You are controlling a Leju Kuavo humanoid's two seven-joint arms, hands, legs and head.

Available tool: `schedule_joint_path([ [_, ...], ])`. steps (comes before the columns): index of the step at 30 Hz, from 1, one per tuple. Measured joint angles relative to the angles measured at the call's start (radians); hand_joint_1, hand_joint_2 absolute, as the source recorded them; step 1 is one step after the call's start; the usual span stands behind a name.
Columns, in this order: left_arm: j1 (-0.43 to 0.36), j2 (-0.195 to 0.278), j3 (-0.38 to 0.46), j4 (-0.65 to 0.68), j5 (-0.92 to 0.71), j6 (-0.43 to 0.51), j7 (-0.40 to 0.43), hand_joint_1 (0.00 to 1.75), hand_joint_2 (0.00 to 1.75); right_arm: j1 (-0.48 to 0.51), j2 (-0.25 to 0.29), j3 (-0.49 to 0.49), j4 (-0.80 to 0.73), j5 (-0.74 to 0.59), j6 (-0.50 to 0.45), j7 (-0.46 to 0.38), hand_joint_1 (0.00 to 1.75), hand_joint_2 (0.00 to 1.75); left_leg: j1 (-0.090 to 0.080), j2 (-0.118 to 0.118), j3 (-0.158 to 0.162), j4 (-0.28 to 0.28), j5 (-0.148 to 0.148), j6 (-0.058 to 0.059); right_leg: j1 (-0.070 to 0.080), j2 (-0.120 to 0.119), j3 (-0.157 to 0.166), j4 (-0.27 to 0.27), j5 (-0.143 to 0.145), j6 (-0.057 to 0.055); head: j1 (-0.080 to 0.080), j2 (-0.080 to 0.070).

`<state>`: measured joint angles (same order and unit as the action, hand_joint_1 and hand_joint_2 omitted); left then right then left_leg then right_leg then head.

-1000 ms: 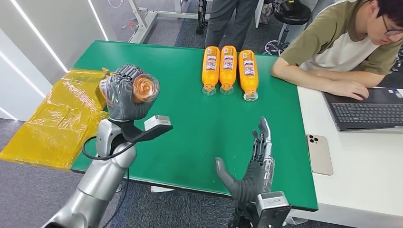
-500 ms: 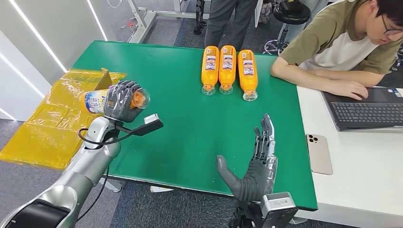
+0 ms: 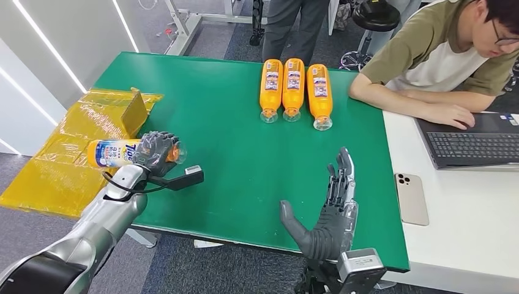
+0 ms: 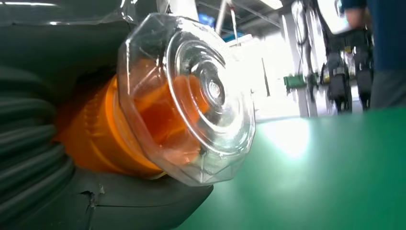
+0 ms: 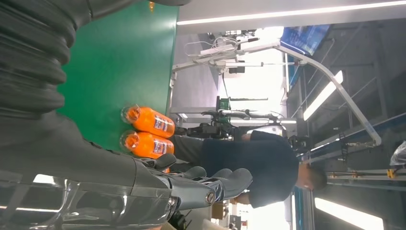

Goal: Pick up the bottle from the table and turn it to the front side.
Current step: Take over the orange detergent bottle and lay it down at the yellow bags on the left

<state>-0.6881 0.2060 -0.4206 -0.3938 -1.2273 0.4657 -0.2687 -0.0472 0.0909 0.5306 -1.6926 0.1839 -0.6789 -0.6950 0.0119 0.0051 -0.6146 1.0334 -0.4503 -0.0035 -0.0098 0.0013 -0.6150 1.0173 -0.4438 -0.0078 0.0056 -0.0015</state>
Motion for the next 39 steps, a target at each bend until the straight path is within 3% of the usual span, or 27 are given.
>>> schedule_joint_path([
  [13, -0.016, 0.0, -0.042, 0.059, -0.083, -0.081, 0.094, 1.69, 1.75, -0.008, 0.003, 0.008, 0.013, 0.019, 0.009, 0.009, 0.0, 1.75, 0.0, 0.0, 0.0, 0.0, 0.0, 0.0, 0.0, 0.0, 0.0, 0.0, 0.0, 0.0, 0.0, 0.0],
  [17, -0.014, 0.0, -0.05, 0.068, -0.088, -0.087, 0.105, 0.01, 1.75, -0.01, 0.003, 0.011, 0.018, 0.031, 0.025, 0.014, 0.0, 1.75, 0.0, 0.0, 0.0, 0.0, 0.0, 0.0, 0.0, 0.0, 0.0, 0.0, 0.0, 0.0, 0.0, 0.0],
  [29, -0.012, -0.007, -0.027, 0.08, 0.018, -0.224, 0.033, 0.0, 1.75, -0.018, 0.003, 0.018, 0.034, 0.053, 0.03, 0.027, 0.0, 1.75, 0.0, 0.0, 0.0, 0.0, 0.0, 0.0, 0.0, 0.0, 0.001, 0.0, 0.0, 0.0, 0.0, 0.0],
  [36, -0.013, -0.01, 0.069, 0.08, 0.178, -0.349, -0.126, 0.04, 1.75, -0.021, 0.003, 0.019, 0.05, 0.048, 0.02, 0.025, 0.0, 1.75, 0.0, -0.001, 0.001, 0.0, 0.0, -0.001, 0.0, -0.001, 0.002, 0.001, 0.0, -0.001, 0.0, 0.0],
  [38, -0.01, -0.01, 0.112, 0.08, 0.241, -0.386, -0.188, 0.13, 1.75, -0.022, 0.003, 0.019, 0.053, 0.042, 0.018, 0.023, 0.0, 1.75, 0.0, -0.001, 0.002, 0.0, 0.001, -0.001, 0.0, -0.002, 0.002, 0.001, 0.0, -0.001, 0.0, 0.0],
  [39, -0.006, -0.01, 0.135, 0.08, 0.276, -0.404, -0.22, 0.31, 1.75, -0.022, 0.003, 0.019, 0.055, 0.039, 0.016, 0.021, 0.0, 1.75, 0.0, -0.001, 0.002, -0.001, 0.001, -0.001, 0.0, -0.002, 0.002, 0.001, 0.0, -0.001, 0.0, 0.0],
])
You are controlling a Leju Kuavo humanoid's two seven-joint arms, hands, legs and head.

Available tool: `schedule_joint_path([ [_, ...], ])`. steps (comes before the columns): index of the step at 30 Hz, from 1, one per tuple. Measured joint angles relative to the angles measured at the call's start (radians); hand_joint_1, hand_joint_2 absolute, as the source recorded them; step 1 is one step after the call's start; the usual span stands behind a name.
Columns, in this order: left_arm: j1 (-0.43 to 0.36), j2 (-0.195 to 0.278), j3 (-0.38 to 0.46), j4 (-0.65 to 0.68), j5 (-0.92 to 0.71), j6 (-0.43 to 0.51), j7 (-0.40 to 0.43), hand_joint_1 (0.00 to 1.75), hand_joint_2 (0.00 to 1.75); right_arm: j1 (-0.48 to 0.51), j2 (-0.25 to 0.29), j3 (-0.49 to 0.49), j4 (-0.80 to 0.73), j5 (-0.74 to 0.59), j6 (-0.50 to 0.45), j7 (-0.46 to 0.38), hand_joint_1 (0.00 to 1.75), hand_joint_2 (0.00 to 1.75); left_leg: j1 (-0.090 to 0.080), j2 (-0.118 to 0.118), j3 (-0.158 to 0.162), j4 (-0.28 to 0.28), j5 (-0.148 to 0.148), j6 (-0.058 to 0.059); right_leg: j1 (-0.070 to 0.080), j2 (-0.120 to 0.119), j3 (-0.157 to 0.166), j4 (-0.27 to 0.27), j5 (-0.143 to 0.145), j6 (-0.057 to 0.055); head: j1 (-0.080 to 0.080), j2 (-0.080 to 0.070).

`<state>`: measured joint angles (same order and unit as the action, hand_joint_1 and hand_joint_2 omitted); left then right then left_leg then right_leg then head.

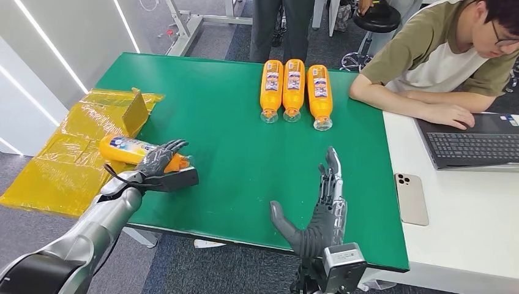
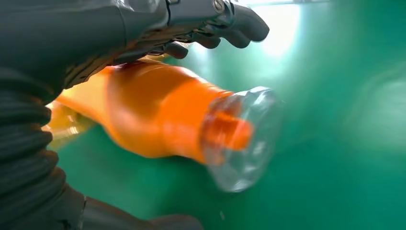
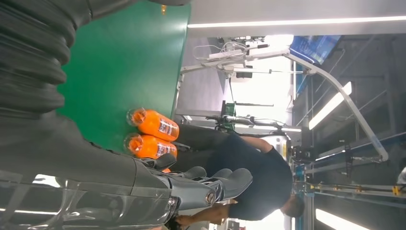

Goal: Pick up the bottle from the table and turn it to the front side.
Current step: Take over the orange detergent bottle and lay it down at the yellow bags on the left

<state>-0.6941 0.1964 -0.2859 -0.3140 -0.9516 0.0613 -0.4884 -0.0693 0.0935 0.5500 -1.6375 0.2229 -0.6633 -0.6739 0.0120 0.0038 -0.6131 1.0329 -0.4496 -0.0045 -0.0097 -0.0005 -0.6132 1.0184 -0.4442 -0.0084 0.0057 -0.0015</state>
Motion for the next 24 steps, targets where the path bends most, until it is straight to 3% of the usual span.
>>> schedule_joint_path([
  [2, 0.011, 0.0, 0.049, 0.0, 0.07, -0.033, -0.062, 0.6, 1.75, -0.001, 0.0, 0.0, 0.003, -0.005, -0.003, -0.005, 0.0, 1.75, 0.0, 0.0, 0.0, 0.0, 0.0, 0.0, 0.0, 0.0, 0.0, 0.0, 0.0, 0.0, 0.0, 0.0],
  [3, 0.017, 0.0, 0.073, 0.0, 0.105, -0.045, -0.089, 0.66, 1.75, -0.001, 0.0, 0.0, 0.004, -0.006, -0.004, -0.007, 0.0, 1.75, 0.0, 0.0, 0.0, 0.0, 0.0, 0.0, 0.0, 0.0, 0.0, 0.001, 0.0, -0.001, 0.0, 0.0],
  [5, 0.027, 0.002, 0.125, 0.0, 0.172, -0.066, -0.134, 0.5, 1.75, -0.001, 0.0, 0.0, 0.005, -0.007, -0.007, -0.011, 0.0, 1.75, 0.0, 0.0, 0.0, 0.0, 0.0, -0.001, 0.0, 0.001, -0.001, 0.001, 0.001, -0.001, 0.0, 0.0],
  [7, 0.034, 0.006, 0.178, 0.0, 0.236, -0.081, -0.171, 0.56, 1.75, -0.001, 0.0, 0.0, 0.005, -0.007, -0.009, -0.014, 0.0, 1.75, 0.0, 0.0, 0.0, 0.0, 0.0, -0.001, 0.0, 0.001, -0.001, 0.001, 0.001, -0.001, 0.0, 0.0],
  [8, 0.036, 0.008, 0.205, 0.0, 0.263, -0.084, -0.184, 0.5, 1.75, -0.001, 0.0, 0.0, 0.005, -0.007, -0.009, -0.015, 0.0, 1.75, 0.0, 0.0, 0.0, 0.0, 0.0, -0.001, 0.0, 0.001, -0.001, 0.001, 0.001, -0.001, 0.0, 0.0],
  [11, 0.046, 0.014, 0.275, -0.011, 0.332, -0.089, -0.205, 0.05, 1.75, -0.001, 0.0, 0.0, 0.004, -0.005, -0.01, -0.016, 0.0, 1.75, 0.0, 0.0, 0.0, 0.0, 0.0, -0.001, 0.0, 0.001, -0.002, 0.001, 0.0, -0.002, 0.0, 0.0],
  [12, 0.05, 0.015, 0.294, -0.02, 0.359, -0.09, -0.207, 0.0, 1.75, -0.001, 0.0, 0.0, 0.004, -0.004, -0.009, -0.016, 0.0, 1.75, 0.0, 0.0, 0.0, 0.0, 0.0, -0.001, 0.0, 0.001, -0.002, 0.001, 0.0, -0.002, 0.0, 0.0],
  [18, 0.096, 0.023, 0.348, -0.142, 0.584, -0.086, -0.212, 0.0, 1.75, 0.0, 0.0, 0.0, 0.002, -0.002, 0.004, -0.016, 0.0, 1.75, 0.0, 0.0, -0.001, 0.0, 0.0, -0.001, 0.0, 0.0, -0.002, 0.001, 0.0, -0.002, 0.0, 0.0],
  [24, 0.171, 0.01, 0.363, -0.377, 0.847, -0.128, -0.214, 0.0, 1.75, 0.0, 0.003, -0.002, 0.003, 0.003, 0.044, -0.012, 0.0, 1.75, 0.0, 0.001, -0.001, 0.0, 0.0, -0.001, 0.0, 0.001, -0.003, 0.001, 0.0, -0.002, 0.0, 0.0],
])
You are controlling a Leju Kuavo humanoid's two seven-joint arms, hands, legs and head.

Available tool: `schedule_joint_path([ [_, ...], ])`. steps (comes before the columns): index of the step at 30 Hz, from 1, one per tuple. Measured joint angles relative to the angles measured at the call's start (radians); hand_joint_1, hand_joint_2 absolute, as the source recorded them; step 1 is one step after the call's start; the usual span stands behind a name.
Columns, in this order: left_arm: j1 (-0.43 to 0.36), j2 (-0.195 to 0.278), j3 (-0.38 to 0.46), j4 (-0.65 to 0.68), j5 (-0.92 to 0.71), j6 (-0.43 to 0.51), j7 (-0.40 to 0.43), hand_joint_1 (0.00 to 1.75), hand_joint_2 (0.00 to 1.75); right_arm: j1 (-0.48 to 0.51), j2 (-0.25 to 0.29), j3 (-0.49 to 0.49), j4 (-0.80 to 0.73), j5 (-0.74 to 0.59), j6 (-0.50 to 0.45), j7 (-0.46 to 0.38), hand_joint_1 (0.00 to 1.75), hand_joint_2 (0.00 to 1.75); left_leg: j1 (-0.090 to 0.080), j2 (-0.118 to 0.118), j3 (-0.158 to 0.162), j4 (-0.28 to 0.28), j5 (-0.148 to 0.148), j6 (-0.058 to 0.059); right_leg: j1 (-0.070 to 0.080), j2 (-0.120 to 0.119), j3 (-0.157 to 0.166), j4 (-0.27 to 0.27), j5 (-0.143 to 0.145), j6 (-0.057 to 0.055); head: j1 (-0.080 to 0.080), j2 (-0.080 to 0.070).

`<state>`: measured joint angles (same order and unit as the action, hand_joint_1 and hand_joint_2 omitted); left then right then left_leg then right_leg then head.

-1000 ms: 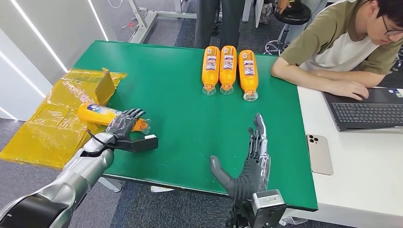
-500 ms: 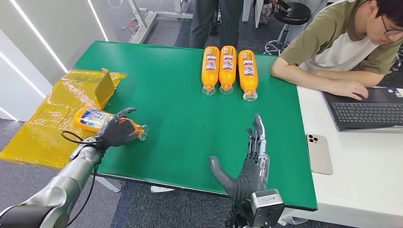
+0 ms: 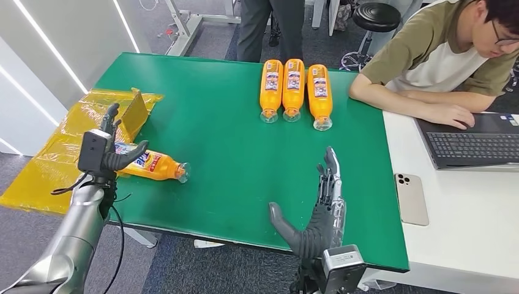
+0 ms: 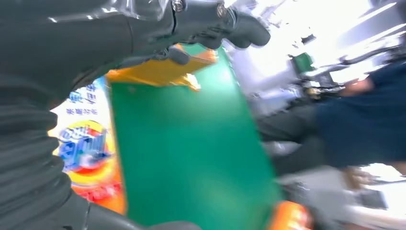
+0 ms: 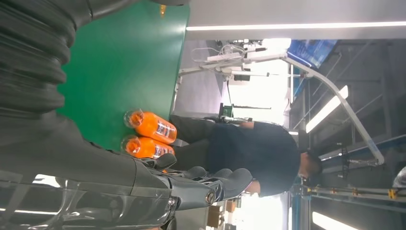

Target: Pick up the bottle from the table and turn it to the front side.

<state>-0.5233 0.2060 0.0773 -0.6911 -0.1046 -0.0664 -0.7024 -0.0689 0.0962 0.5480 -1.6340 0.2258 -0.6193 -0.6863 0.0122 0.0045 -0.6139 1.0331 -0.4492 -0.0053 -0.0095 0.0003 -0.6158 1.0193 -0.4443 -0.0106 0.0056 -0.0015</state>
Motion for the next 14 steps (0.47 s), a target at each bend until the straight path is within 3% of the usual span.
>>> schedule_joint_path([
  [2, 0.026, -0.039, 0.023, -0.121, 0.088, -0.023, -0.001, 0.0, 1.75, -0.002, 0.001, -0.002, 0.005, 0.002, 0.022, 0.002, 0.0, 1.75, 0.0, -0.001, 0.0, 0.0, 0.0, 0.0, 0.0, -0.002, 0.0, 0.0, 0.0, 0.0, 0.0, 0.0],
  [8, 0.05, -0.219, 0.043, -0.272, 0.15, 0.091, -0.001, 0.0, 1.75, -0.007, 0.006, -0.003, 0.03, 0.008, 0.047, 0.002, 0.0, 1.75, -0.001, -0.005, -0.001, 0.0, 0.0, 0.0, -0.001, -0.006, 0.002, -0.001, 0.0, 0.0, 0.0, 0.0],
  [11, 0.101, -0.312, 0.001, -0.335, 0.145, 0.156, -0.001, 0.0, 1.75, -0.006, 0.006, -0.003, 0.038, 0.02, 0.054, 0.003, 0.0, 1.75, -0.002, -0.005, -0.001, 0.001, 0.0, 0.001, -0.002, -0.005, 0.002, -0.001, 0.0, 0.0, 0.0, 0.0],
  [14, 0.156, -0.374, -0.066, -0.396, 0.126, 0.192, -0.001, 0.0, 1.75, -0.006, 0.006, -0.002, 0.038, 0.038, 0.054, 0.016, 0.0, 1.75, -0.002, -0.004, -0.001, 0.001, -0.001, 0.001, -0.002, -0.005, 0.001, -0.002, 0.0, 0.001, 0.0, 0.0],
])
